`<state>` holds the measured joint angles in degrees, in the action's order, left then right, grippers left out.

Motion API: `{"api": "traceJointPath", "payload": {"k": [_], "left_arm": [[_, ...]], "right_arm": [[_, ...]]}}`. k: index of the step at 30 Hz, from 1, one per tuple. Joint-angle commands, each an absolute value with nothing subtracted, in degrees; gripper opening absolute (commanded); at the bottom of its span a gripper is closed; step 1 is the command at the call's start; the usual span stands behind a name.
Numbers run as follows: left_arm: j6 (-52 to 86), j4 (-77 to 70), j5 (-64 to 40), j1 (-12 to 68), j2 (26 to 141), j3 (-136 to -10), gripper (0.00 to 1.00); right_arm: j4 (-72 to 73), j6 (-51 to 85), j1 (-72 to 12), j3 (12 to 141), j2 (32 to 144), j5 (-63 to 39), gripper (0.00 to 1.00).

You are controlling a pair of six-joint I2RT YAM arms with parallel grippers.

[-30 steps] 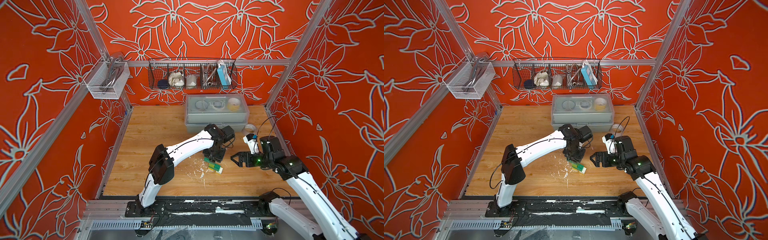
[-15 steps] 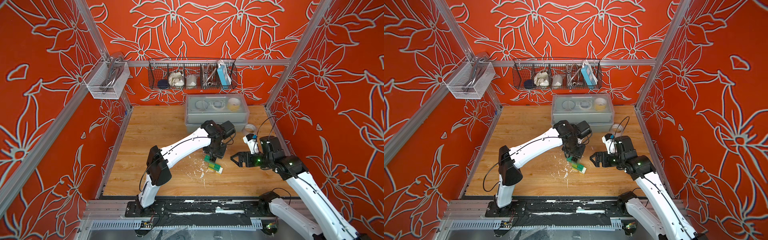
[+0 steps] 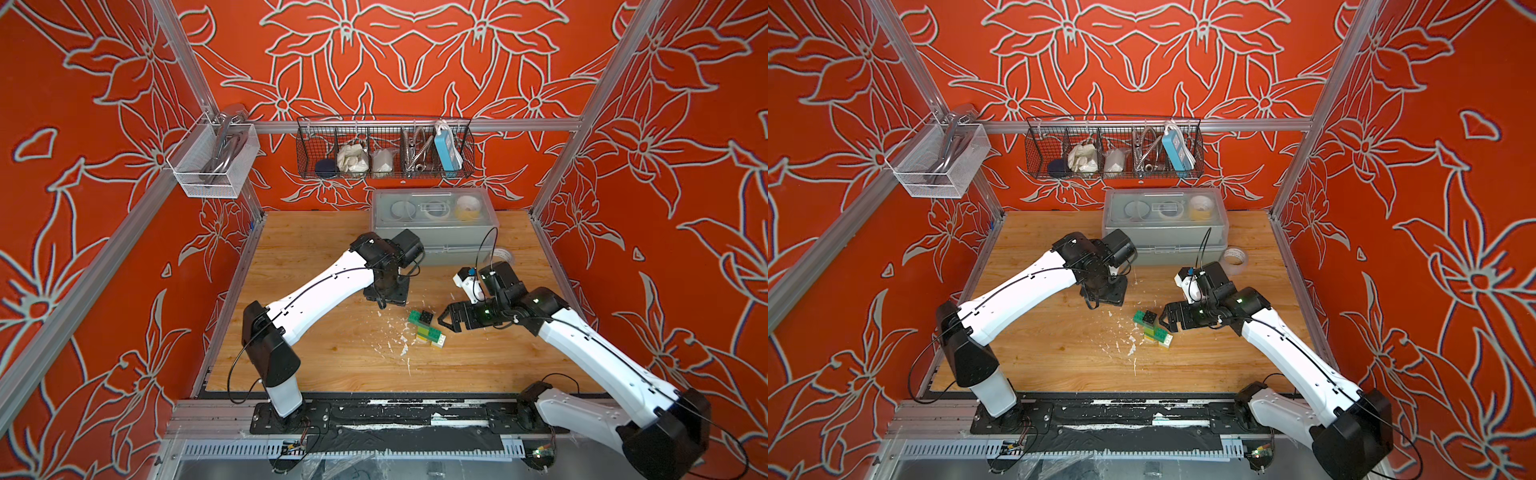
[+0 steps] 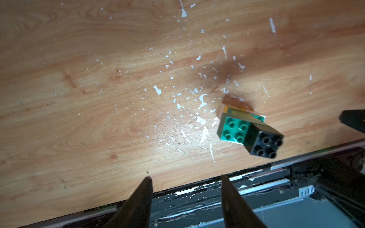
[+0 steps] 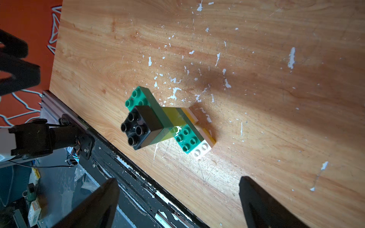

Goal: Assemble a giraffe with lego
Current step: Move the lego brick at the center of the board.

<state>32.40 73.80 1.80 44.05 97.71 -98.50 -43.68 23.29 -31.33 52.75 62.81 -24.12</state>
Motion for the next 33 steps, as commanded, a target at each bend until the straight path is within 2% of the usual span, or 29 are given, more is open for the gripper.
{"api": "traceJointPath", "payload": {"k": [1,14,33], "left_arm": [[33.50,70.88,0.97,44.31,95.49,-94.18,0.54],[34.03,69.38,0.70,44.12,94.45,-91.49,0.54],[33.68,69.66,0.20,44.05,96.28,-94.04,0.54]], "right_arm": [[-39.73,24.34,-32.06,54.38,64.92,-23.20,0.99],[-37.19,23.47,-33.66,56.25,70.96,-23.40,0.97],[-38.62,21.60,-33.71,52.38,73.18,-20.78,0.93]]}}
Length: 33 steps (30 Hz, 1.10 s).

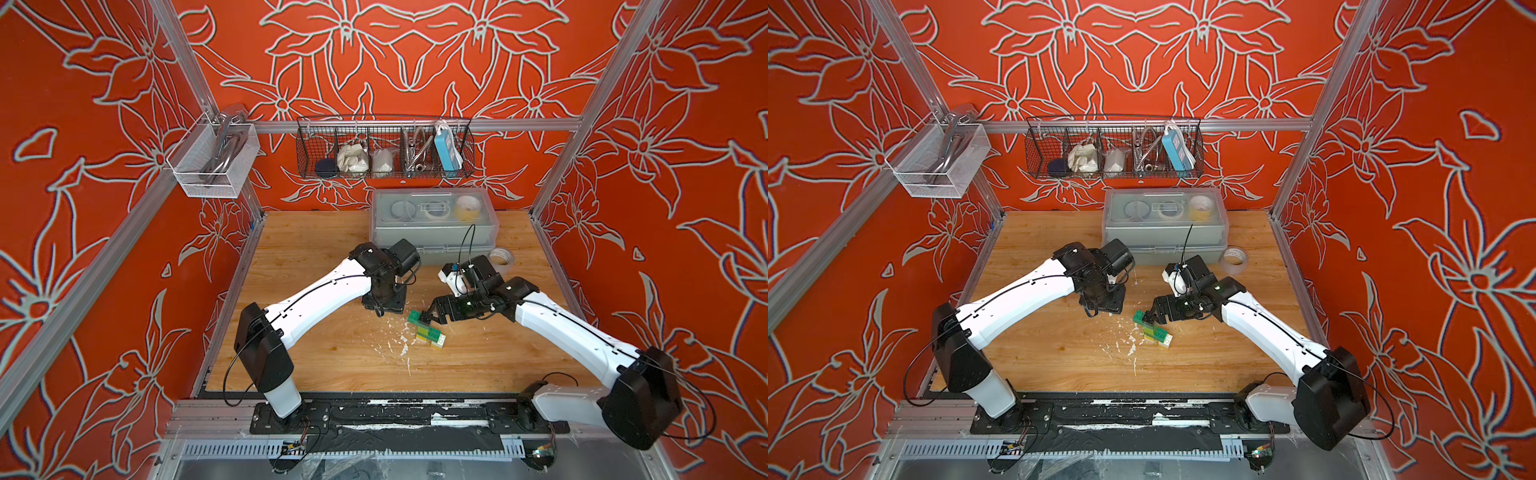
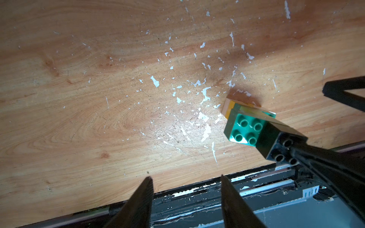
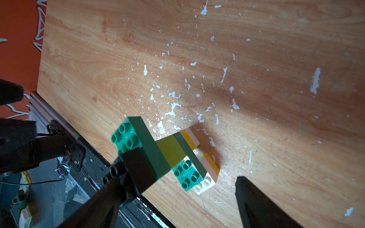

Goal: Assemble a giraffe with lego
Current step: Move the lego brick at the center of the board.

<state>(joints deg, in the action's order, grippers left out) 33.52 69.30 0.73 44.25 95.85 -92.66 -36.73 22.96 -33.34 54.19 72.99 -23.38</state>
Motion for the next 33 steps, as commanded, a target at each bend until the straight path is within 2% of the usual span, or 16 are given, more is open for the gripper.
{"api": "traceJointPath", "payload": {"k": [1,33], "left_arm": [[33.59,69.62,0.23,44.03,96.40,-94.26,0.54],[33.24,68.82,-0.79,44.28,97.83,-97.24,0.54]], "right_arm": [[-38.86,21.46,-33.66,52.38,73.50,-20.57,0.93],[-47.31,20.79,-33.69,49.98,74.53,-14.37,0.88]]}}
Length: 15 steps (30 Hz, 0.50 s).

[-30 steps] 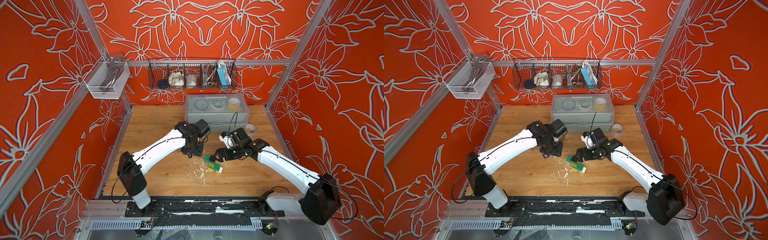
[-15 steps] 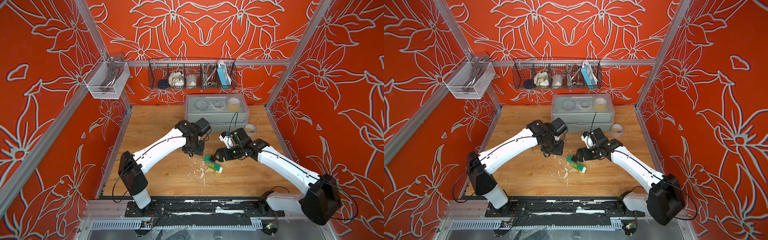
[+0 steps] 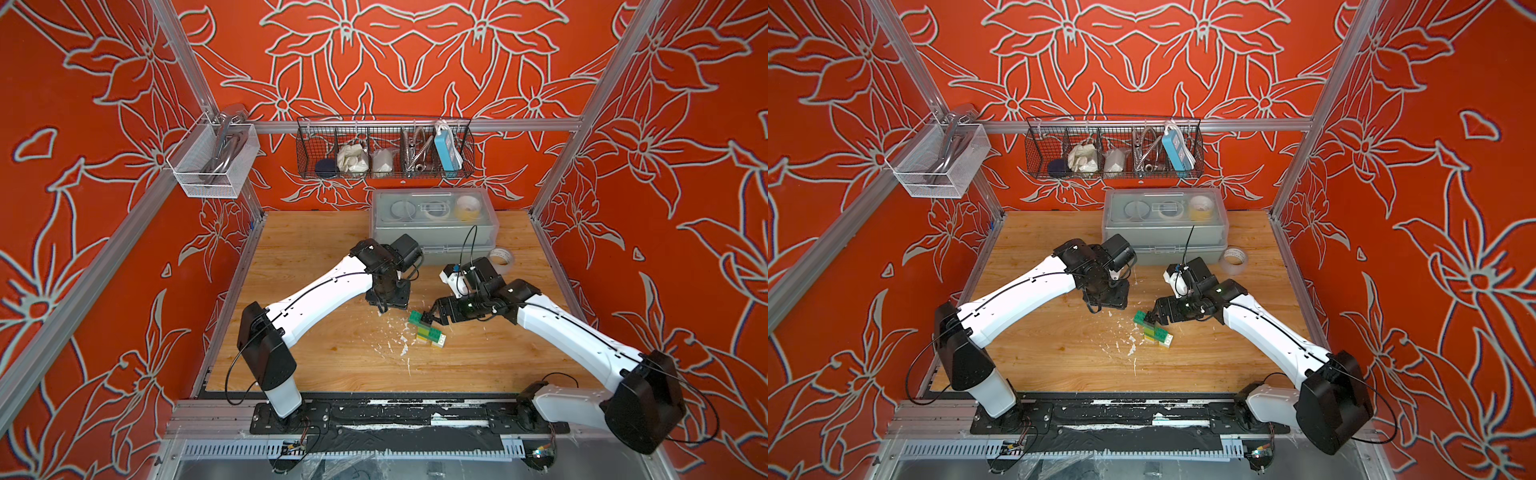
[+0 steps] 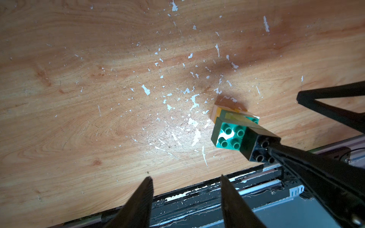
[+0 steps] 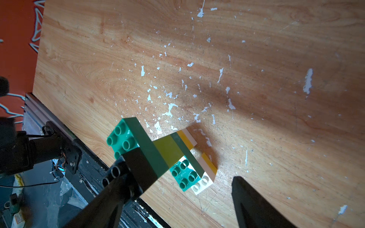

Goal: Assemble a giraffe with lego
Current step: Move the lego brick at the center of the board.

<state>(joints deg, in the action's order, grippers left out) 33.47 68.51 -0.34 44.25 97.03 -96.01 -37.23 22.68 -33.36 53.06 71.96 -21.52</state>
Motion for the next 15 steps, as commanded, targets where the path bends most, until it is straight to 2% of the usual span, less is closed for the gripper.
{"api": "traceJointPath", "payload": {"k": [1,9,15], "left_arm": [[33.29,68.82,-0.79,44.30,97.84,-97.35,0.54],[33.43,68.56,-0.70,44.30,97.82,-97.72,0.54],[33.47,68.23,-0.79,44.32,97.56,-97.51,0.54]], "right_arm": [[-47.54,20.68,-33.71,50.09,74.63,-13.88,0.88],[-48.43,21.05,-33.97,50.54,73.56,-12.50,0.86],[-44.60,22.59,-34.18,51.41,69.59,-17.02,0.89]]}}
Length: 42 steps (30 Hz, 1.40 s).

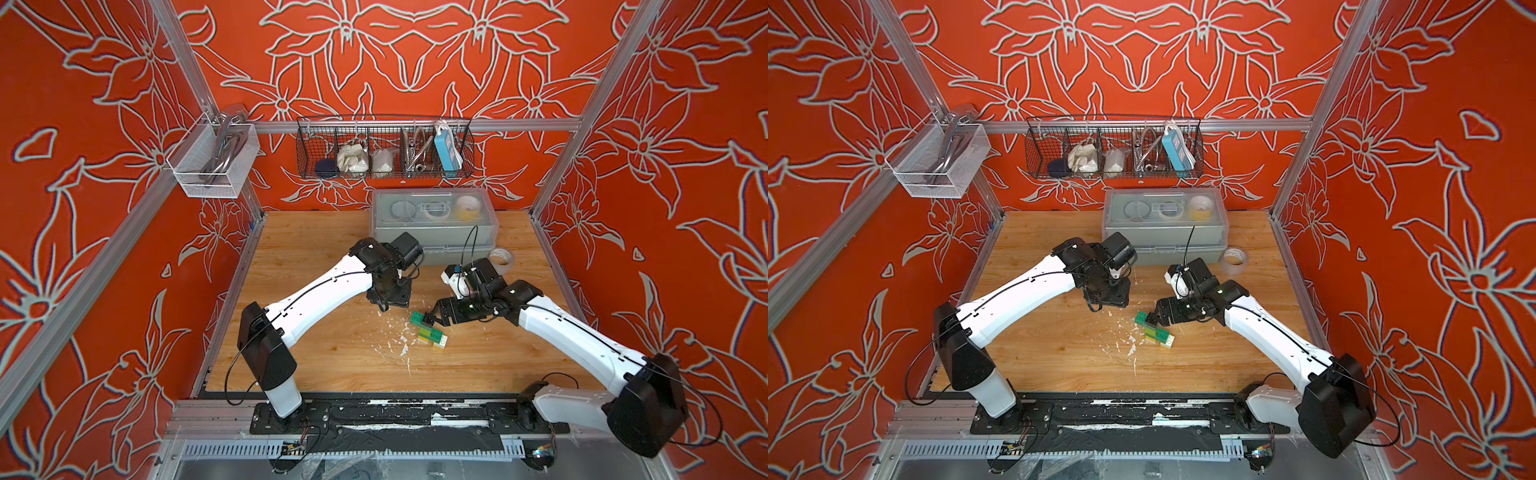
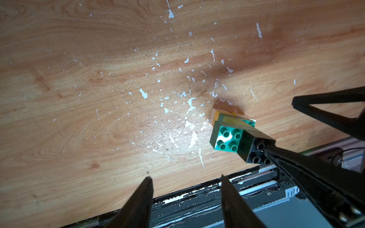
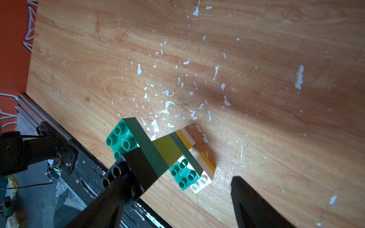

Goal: Assemble a giraffe with lego
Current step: Move the lego brick at the center of the board.

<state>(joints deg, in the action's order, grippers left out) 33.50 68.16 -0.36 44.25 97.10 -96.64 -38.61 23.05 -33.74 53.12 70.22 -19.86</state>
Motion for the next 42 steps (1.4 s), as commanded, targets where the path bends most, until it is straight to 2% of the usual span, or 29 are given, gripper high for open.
{"api": "traceJointPath", "payload": {"k": [1,8,15,24,31,36,42], "left_arm": [[33.48,68.19,-0.88,44.30,97.48,-97.34,0.55],[33.30,67.90,-0.70,44.21,96.78,-96.41,0.55],[33.81,65.54,-2.33,42.82,94.56,-92.74,0.55],[35.22,59.36,-9.74,37.93,88.83,-83.12,0.55],[34.87,57.72,-12.56,36.49,87.27,-78.22,0.55],[34.56,57.61,-13.65,35.86,86.39,-77.56,0.55],[33.94,58.36,-13.62,35.78,85.02,-77.02,0.55]], "right_arm": [[-43.92,22.75,-34.51,51.65,69.14,-17.21,0.89],[-40.16,23.18,-35.30,51.08,65.80,-19.44,0.92],[-35.85,24.83,-35.29,48.40,55.21,-19.41,0.95],[-45.09,31.93,-35.40,39.96,44.27,-17.53,0.96],[-46.70,39.15,-35.34,33.33,42.81,-15.71,0.96],[-35.66,44.44,-35.18,25.53,43.74,-15.82,0.95],[-23.37,45.25,-35.19,23.61,52.54,-15.78,0.91]]}}
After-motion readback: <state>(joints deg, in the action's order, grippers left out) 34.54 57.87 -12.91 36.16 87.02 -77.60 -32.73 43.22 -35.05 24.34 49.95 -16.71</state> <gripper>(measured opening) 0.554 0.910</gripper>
